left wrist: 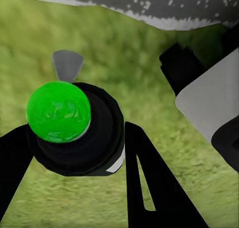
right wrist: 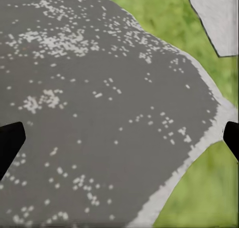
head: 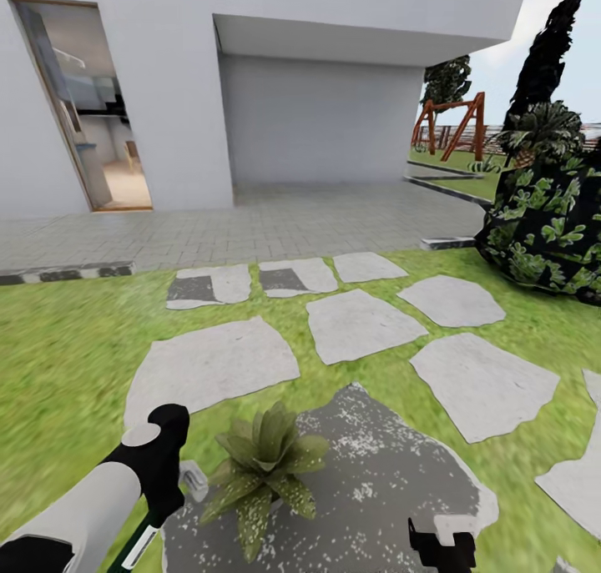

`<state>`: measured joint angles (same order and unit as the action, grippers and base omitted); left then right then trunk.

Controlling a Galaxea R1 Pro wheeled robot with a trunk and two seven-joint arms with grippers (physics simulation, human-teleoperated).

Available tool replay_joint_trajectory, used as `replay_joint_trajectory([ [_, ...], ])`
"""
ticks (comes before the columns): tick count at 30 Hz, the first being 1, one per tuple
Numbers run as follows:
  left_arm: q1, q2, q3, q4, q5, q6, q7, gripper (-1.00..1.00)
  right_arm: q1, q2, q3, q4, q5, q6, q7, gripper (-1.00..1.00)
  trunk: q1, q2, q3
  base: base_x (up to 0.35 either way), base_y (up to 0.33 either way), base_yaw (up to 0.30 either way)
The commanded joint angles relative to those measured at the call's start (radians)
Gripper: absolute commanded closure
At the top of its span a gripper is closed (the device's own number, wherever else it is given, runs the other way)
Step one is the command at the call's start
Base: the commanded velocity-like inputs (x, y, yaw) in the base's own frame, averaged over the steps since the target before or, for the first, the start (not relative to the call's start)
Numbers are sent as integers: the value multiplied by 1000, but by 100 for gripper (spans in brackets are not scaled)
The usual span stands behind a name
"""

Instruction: Pick up the pesticide atomizer in the garden and spray insectifuge to fully cover both potted plants in the garden.

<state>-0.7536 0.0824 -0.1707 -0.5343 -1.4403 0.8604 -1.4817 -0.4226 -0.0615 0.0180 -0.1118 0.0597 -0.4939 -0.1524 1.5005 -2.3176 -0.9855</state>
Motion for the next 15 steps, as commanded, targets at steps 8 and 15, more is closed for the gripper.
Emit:
replay_joint_trajectory([
  [8, -1, -4, -4, -3, -3, 14, -21, 100, -1, -3, 0, 0, 7, -2, -7, -100, 0, 0, -7, 61, 10, -102],
  [15, 0, 7, -3, 57, -2, 13, -15, 100, -1, -6, 0, 1, 8, -2, -7, -100, 0, 0, -7, 9, 3, -1],
])
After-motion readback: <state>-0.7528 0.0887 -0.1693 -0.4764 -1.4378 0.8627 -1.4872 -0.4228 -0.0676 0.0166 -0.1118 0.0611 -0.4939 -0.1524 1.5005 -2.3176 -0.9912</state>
